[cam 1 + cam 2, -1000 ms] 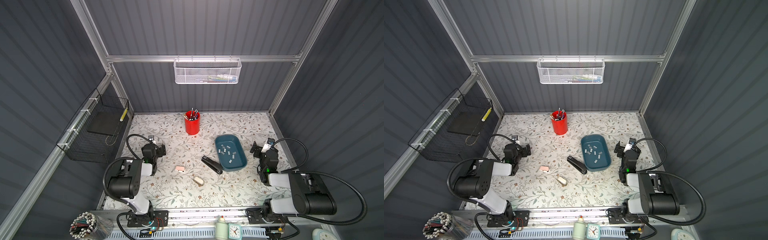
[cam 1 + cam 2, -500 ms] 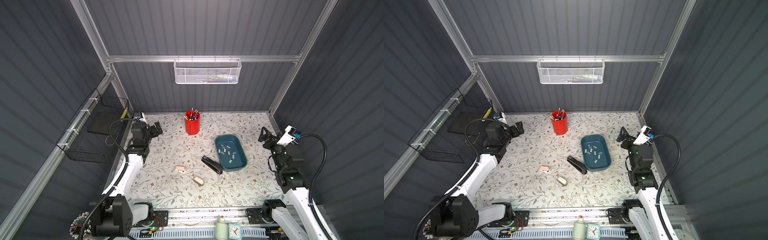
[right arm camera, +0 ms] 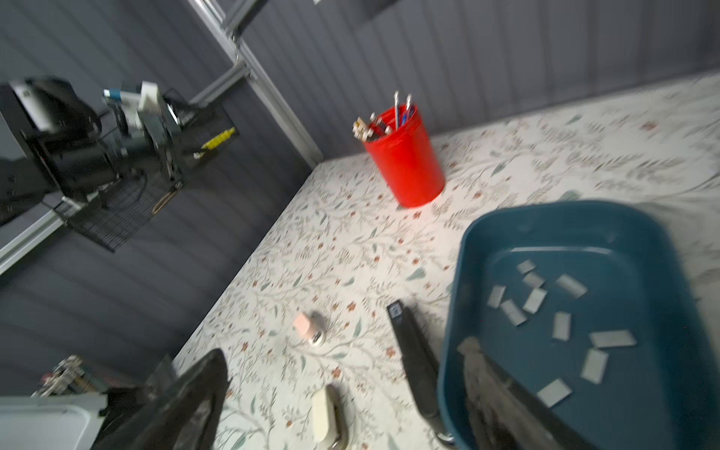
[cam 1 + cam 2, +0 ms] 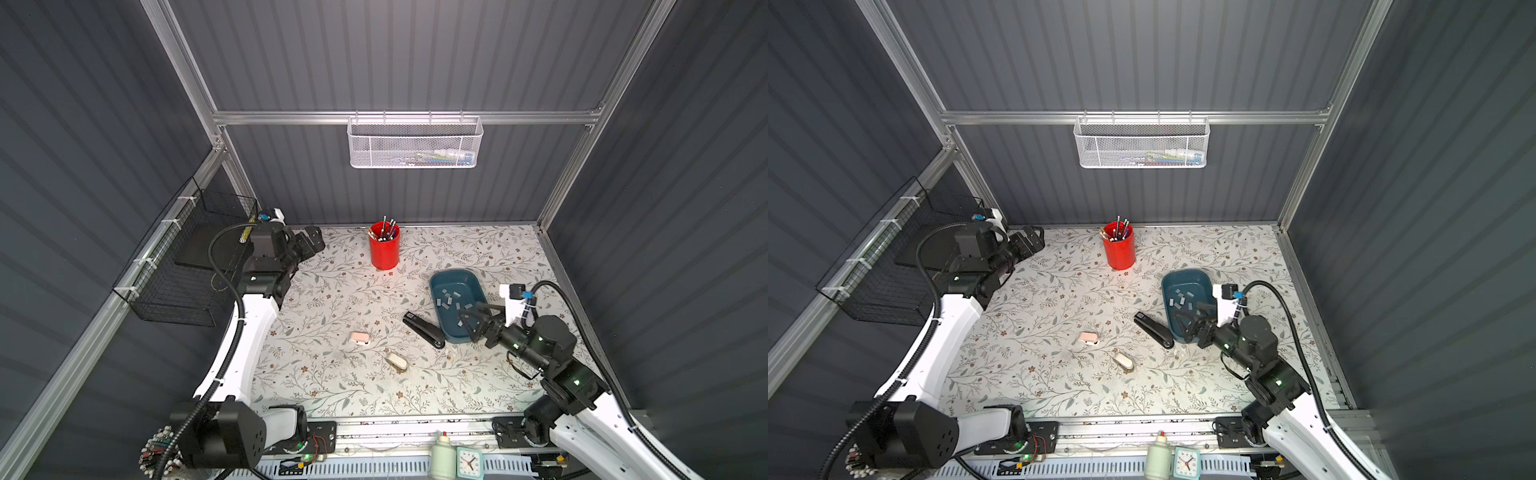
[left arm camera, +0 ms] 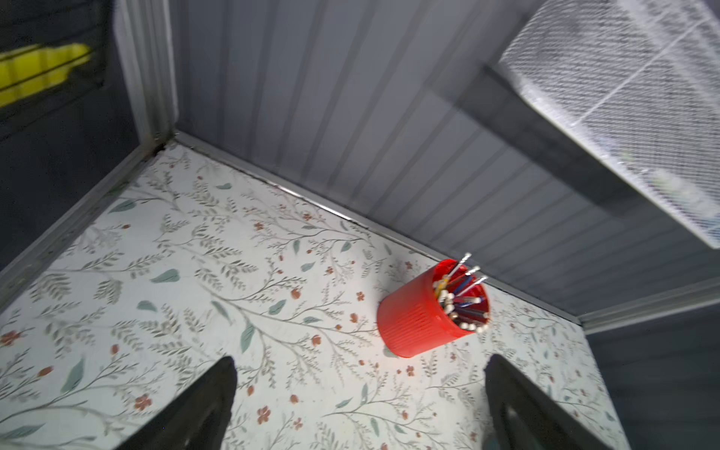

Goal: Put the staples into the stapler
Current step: 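Lower the left gripper over the pink stapler while the right gripper nears the tray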

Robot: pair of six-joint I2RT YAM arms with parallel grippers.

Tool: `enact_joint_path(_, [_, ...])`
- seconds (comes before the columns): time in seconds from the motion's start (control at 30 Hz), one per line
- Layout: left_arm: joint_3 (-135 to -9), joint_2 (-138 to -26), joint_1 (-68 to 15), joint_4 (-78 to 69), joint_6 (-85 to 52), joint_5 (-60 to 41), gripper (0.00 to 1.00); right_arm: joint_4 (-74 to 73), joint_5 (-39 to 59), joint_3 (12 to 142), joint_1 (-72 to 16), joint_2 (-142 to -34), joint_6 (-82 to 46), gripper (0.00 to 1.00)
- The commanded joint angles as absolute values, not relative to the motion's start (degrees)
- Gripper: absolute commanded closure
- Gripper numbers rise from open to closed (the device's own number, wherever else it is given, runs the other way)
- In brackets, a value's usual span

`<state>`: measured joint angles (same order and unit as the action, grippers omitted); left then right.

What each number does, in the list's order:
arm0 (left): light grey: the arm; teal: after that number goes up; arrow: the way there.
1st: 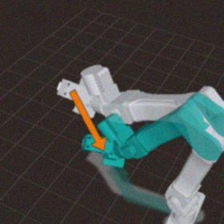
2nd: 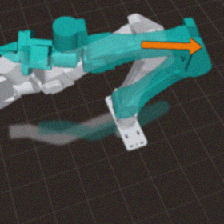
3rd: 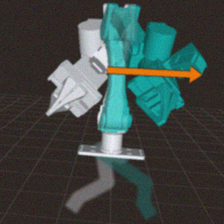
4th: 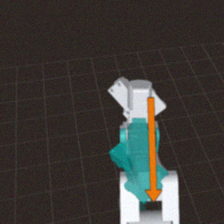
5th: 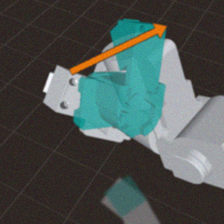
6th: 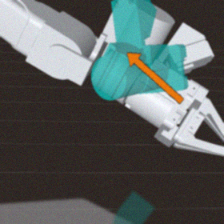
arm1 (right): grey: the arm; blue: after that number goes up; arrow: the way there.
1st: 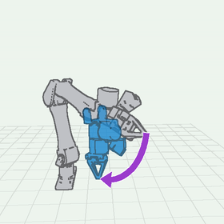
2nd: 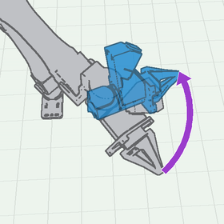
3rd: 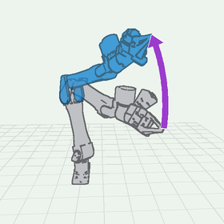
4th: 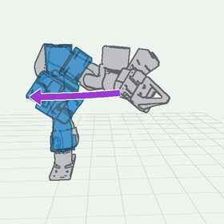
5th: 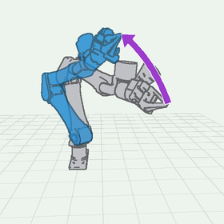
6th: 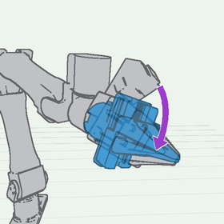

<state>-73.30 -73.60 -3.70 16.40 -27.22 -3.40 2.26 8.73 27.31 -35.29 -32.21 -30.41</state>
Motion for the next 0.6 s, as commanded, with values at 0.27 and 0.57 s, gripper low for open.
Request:
enact_joint_path(0.27, [-73.2, -69.1, -6.9, 6.5, 9.6, -34.3, 0.06, -8.5, -7.9, 26.7, -56.4, -48.7, -27.4, 0.15])
enact_joint_path(0.57, [-57.5, -68.7, -22.0, 35.2, 73.6, -24.5, 0.3, -15.1, -6.4, 25.5, -48.2, -49.3, -24.1, 0.12])
